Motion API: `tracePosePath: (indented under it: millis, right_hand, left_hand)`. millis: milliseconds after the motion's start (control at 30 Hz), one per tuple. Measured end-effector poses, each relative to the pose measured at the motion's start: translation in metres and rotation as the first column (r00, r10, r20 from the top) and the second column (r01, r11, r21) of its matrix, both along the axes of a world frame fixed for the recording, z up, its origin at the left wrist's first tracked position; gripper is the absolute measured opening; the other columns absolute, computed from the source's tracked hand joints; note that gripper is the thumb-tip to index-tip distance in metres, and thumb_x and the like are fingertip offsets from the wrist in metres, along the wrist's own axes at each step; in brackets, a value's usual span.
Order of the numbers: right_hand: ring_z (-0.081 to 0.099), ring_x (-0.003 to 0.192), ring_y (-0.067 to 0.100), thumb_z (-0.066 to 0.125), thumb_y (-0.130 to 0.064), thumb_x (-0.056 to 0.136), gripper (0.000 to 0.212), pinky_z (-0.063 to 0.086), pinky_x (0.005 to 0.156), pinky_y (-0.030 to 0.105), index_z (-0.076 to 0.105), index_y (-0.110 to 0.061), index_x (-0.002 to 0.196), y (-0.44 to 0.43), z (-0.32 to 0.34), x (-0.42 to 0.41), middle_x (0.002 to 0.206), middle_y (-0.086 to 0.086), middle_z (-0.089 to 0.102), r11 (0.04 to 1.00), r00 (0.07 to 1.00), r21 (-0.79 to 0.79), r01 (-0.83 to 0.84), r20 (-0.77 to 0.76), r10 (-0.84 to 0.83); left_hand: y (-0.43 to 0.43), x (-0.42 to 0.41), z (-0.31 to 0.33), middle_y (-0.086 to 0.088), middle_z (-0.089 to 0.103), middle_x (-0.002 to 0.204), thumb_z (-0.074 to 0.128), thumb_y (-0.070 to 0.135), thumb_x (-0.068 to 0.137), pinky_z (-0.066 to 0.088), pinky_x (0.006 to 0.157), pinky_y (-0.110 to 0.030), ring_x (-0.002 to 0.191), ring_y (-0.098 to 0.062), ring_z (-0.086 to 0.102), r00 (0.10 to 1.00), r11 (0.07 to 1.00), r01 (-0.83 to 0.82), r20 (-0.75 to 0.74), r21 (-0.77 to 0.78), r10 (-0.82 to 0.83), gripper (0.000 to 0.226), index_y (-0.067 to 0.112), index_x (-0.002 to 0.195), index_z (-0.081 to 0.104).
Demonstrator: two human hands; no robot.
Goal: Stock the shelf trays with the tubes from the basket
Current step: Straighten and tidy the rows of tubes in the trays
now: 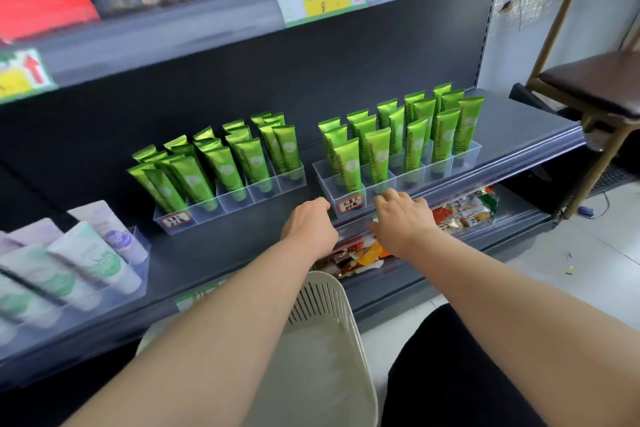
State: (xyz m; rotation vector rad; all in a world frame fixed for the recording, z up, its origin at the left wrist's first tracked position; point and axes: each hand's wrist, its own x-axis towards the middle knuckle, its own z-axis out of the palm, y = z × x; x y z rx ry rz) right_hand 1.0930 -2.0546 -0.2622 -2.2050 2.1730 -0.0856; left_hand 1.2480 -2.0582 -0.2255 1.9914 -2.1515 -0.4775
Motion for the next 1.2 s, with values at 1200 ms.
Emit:
tracePosePath:
  millis: [1200]
  right_hand:
    - [0.023, 0.14, 0.024, 0.042, -0.053, 0.095, 0.068, 0.018, 0.117, 0.044, 0.024, -0.015, 0.148, -0.11, -0.006, 0.185, 0.148, 0.007, 0.027, 0.983, 0.983, -0.011, -0.184, 0.007, 0.184]
  left_hand:
    - [-0.074, 0.211, -0.041, -0.003, 0.029, 0.151, 0.062, 0.018, 0.09, 0.035, 0.107, -0.039, 0.137, -0.027, 0.031, 0.936, 0.972, -0.155, 0.289, -0.177, 0.201, 0.069, 0.014, 0.148, 0.026]
